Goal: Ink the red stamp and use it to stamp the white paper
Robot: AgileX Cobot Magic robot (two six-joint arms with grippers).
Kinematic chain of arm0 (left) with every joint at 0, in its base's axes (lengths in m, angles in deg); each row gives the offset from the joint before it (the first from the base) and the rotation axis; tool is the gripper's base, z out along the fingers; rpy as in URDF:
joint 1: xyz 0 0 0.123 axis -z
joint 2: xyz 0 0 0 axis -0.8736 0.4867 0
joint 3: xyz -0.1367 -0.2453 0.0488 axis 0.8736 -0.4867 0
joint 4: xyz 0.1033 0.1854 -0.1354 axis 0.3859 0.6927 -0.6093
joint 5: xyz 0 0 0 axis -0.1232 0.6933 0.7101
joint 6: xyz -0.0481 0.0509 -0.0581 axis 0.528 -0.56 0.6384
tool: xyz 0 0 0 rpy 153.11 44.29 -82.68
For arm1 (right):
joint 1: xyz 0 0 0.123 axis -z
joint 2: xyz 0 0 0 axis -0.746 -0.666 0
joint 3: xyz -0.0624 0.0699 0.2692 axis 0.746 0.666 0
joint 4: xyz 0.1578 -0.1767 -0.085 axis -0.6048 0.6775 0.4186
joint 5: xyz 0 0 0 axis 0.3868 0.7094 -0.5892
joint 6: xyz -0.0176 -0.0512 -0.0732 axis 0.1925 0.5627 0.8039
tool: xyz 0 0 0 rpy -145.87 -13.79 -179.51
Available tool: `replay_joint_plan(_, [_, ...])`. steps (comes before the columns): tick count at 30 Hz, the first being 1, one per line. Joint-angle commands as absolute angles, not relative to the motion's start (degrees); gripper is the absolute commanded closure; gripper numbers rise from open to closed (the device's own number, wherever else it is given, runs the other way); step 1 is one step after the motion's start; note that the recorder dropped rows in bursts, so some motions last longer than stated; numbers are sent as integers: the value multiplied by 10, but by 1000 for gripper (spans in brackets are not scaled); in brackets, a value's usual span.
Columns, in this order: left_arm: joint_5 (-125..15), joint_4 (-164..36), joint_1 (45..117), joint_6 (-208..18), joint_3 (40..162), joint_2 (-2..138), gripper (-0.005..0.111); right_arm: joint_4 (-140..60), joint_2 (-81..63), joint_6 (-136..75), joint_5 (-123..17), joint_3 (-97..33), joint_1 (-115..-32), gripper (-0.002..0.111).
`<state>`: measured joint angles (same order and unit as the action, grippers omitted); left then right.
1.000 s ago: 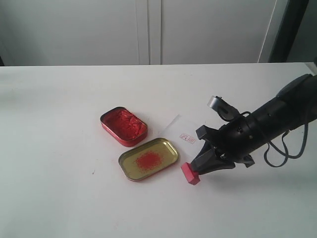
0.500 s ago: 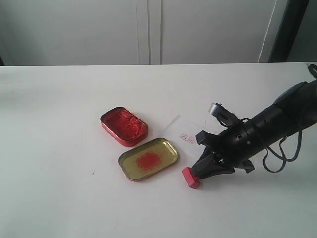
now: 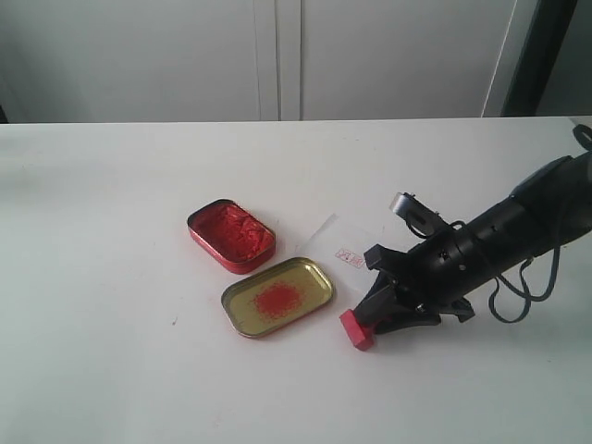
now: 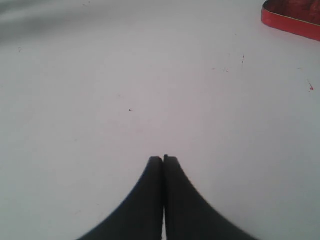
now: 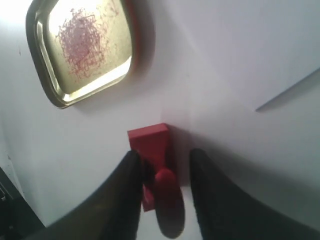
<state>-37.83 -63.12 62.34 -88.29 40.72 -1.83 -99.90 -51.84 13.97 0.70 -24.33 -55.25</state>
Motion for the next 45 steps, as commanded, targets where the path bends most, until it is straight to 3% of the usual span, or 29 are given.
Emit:
replay_joint_plan(1, [-379,-632,622,-878,405,-21,107,-1001,-519,148,-5,-239,-551,68])
replay_joint_plan(15, [-379,-632,622,-878,405,-21,107,-988,-485,133,-39,-239,-551,67])
replay_joint_plan(22, [-379,-632,622,-878,405,-21,107,-863,-427,57,-112,-239,-551,68])
replay_joint_plan(24, [-379,-632,622,-878,405,-21,107,-835,-414,57,-114,-239,-551,75])
replay_joint_plan(27, [-379,-632,622,-878,405,-21,107,-822,-406,57,-110,-239,-551,96])
replay_joint_plan(30, [-379,-632,622,-878,405,-21,107,-819,-405,57,-109,-239,-551,108])
replay_joint_plan(45, [-379,-632,622,-878,405,-21,107,-723,-404,-36,-114,-239,-551,108])
